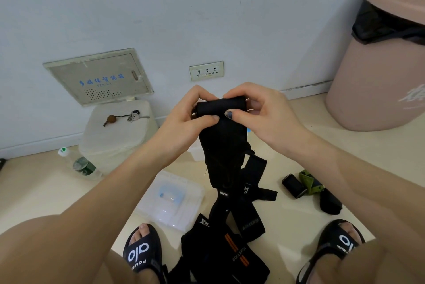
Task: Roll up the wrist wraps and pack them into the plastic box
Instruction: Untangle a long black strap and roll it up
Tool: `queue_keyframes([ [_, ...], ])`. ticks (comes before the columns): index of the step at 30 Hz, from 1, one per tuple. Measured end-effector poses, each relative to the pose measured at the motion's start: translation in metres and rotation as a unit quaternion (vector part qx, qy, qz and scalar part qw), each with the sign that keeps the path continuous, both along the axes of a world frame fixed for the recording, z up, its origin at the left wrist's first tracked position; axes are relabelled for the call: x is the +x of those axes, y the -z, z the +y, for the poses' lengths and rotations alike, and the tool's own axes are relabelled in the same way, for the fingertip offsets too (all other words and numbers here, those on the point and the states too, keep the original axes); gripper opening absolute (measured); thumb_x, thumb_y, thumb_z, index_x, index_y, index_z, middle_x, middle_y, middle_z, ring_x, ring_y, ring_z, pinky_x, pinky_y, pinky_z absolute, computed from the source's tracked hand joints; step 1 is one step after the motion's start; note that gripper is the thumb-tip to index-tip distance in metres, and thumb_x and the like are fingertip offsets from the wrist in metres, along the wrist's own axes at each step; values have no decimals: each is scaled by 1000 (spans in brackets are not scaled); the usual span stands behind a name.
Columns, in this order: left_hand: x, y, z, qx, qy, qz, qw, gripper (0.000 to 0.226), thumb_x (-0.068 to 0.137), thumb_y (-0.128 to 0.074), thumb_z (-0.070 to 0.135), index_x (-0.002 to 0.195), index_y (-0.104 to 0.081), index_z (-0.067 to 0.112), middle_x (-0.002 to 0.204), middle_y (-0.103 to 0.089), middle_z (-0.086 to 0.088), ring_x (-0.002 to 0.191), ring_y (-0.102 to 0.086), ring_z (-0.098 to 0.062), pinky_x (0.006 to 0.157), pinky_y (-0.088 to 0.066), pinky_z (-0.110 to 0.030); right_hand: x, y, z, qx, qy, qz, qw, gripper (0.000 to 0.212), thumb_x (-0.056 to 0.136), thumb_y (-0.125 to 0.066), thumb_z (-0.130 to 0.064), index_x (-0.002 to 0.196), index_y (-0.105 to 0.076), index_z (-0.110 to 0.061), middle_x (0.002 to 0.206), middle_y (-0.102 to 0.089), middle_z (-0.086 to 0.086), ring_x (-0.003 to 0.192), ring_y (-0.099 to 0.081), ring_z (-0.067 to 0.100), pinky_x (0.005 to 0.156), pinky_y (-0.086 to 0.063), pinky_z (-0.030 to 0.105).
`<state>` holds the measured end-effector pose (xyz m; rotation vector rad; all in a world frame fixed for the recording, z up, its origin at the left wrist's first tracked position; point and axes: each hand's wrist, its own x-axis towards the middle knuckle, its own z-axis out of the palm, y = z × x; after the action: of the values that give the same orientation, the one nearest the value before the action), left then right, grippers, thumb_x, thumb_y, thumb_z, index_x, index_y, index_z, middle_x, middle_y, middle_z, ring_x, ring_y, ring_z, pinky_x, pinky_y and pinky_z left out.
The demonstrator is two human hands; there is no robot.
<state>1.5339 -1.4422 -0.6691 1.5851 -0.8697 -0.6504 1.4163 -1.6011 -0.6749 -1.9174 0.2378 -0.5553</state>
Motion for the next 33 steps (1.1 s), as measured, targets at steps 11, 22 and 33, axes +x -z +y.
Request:
queue_keyframes([
  [11,-3,1,-1,4,-18,-88,996,21,97,-56,-5,99,-54,16,92,-63,-5,83,-57,-13,74,-47,-29,1,-2,5,170,-26,83,982,11,101,-66,-27,108,-73,-22,87,-73,-1,86,-73,16,77,-60,35],
  [22,-2,3,-3,38,-24,53,998,36,84,-65,23,117,-53,19,95,-64,0,86,-63,-12,87,-52,-33,2,-3,3,191,-22,48,980,17,93,-72,-5,101,-74,-20,90,-73,6,81,-71,14,75,-57,26],
  [33,-2,12,-8,33,-36,102,994,5,105,-47,19,105,-52,18,91,-56,2,82,-54,-12,81,-43,-30,1,-2,5,145,-11,53,988,27,88,-75,0,103,-72,-22,109,-71,14,85,-70,15,82,-60,30],
])
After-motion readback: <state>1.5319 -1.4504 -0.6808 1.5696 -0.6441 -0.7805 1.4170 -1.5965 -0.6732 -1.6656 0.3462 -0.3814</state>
